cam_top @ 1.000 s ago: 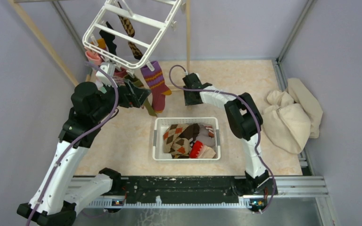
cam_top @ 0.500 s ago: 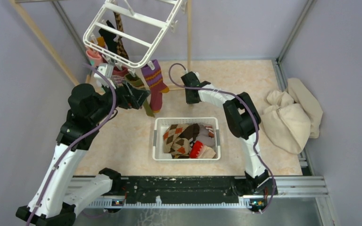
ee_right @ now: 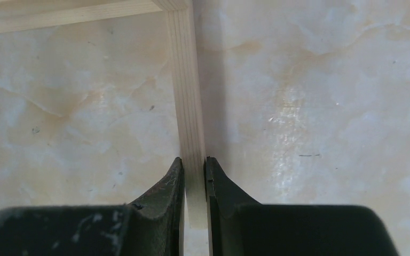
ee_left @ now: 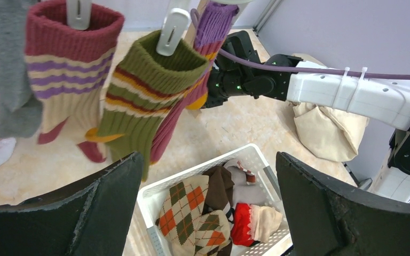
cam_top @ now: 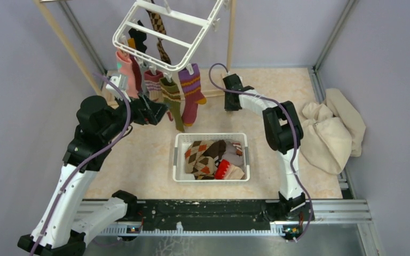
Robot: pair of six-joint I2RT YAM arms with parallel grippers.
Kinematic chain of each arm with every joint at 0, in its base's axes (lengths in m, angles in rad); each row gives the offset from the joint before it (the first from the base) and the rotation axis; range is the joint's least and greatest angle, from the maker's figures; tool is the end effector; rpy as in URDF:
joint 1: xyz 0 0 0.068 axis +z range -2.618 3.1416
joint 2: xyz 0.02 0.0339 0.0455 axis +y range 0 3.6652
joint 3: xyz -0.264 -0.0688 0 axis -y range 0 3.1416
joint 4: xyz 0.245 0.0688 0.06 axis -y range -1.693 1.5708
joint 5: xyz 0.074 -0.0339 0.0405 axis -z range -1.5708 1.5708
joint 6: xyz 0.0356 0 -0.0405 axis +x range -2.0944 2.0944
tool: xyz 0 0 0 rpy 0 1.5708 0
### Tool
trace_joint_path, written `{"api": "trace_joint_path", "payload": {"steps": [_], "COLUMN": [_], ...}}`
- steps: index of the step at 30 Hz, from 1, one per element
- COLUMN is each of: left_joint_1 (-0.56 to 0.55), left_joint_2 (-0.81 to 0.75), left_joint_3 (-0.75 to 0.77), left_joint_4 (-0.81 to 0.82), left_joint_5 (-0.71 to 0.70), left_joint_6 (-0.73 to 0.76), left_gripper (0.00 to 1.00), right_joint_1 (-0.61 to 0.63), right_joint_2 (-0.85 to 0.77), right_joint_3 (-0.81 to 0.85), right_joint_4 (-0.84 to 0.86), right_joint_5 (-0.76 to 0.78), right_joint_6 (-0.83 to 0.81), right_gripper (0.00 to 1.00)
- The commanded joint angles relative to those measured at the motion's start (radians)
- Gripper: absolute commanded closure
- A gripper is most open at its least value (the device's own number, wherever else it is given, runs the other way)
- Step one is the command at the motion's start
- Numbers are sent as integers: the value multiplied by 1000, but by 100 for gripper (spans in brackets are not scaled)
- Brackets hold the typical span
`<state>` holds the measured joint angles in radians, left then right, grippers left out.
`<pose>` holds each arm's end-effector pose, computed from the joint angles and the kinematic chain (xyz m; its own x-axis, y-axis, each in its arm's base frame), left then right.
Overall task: Remove the socks clipped to the hanger
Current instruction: Move the clothesline to the center of the board.
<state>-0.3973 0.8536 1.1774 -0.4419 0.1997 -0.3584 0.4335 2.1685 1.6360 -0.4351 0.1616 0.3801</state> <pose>0.1520 -0.0714 0.4345 -0.2985 -0.2476 -0.9217 0.4871 0.7910 -0.3702 0.4308 0.1931 0.1692 -0.8171 0.0253 -0.5759 -0.0308 0.9957 0.0874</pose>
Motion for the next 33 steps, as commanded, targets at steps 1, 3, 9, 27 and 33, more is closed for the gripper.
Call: {"api": "trace_joint_path", "payload": {"steps": [1,3,9,27,33], "left_joint_1": [-5,-6,-6,-6,-6], "left_joint_2": [-12,-11,-9,34,53], "left_joint_3": [16,17,13,-63,-98], "left_joint_4": [0,0,-1,107,132], "left_joint_5": [-4,-1,-2,-47,-52], "left_joint_6": [12,13,25,74,34], "left_gripper": [1,1,1,1,1], "right_joint_1": [-69,-90,-151,-245,-245], "right_joint_2": [-43,-47,-70,-246,-407], "right_joint_3": [-38,-50,-106,-234,-345], "right_joint_4": [-12,-6,30,69,131], "right_joint_5": [62,61,42,-16,-17], "right_joint_6": [23,19,6,-18,2], "right_gripper": [100,100,100,29,17]}}
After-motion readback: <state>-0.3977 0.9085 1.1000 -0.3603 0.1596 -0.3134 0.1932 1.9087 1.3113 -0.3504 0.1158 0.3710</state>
